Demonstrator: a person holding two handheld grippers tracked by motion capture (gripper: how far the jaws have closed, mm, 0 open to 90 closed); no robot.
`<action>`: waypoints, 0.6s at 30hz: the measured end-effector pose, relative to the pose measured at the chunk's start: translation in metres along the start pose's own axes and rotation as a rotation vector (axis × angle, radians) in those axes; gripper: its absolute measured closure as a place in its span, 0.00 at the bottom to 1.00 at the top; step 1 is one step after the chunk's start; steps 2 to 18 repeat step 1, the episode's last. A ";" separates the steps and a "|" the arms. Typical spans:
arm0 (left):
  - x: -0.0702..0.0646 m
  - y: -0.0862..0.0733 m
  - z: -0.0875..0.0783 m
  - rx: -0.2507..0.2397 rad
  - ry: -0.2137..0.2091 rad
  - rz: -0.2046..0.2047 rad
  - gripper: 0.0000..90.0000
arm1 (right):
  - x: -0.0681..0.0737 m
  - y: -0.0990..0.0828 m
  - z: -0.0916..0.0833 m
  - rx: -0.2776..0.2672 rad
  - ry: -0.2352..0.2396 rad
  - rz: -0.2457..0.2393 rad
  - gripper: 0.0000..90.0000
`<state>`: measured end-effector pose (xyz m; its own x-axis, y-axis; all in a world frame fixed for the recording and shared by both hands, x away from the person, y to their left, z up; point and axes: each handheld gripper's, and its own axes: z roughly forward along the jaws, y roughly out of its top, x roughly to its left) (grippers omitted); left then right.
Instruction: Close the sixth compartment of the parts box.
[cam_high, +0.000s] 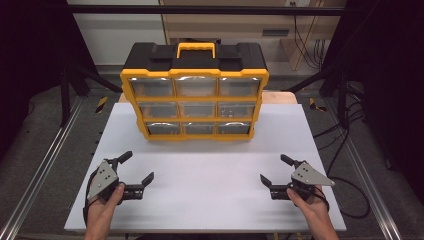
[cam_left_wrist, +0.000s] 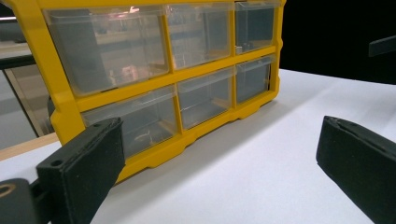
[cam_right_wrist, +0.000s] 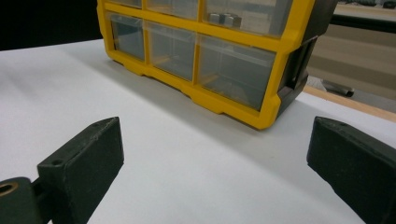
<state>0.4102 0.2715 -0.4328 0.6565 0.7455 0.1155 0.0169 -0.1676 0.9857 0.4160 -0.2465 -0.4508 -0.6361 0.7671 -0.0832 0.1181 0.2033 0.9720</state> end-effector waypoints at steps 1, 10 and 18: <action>0.000 0.000 0.000 -0.003 0.000 -0.005 0.01 | 0.000 0.000 0.000 -0.003 0.002 -0.002 0.05; 0.000 0.000 0.000 -0.003 0.000 -0.005 0.01 | 0.000 0.000 0.000 -0.003 0.002 -0.002 0.05; 0.000 0.000 0.000 -0.003 0.000 -0.005 0.01 | 0.000 0.000 0.000 -0.003 0.002 -0.002 0.05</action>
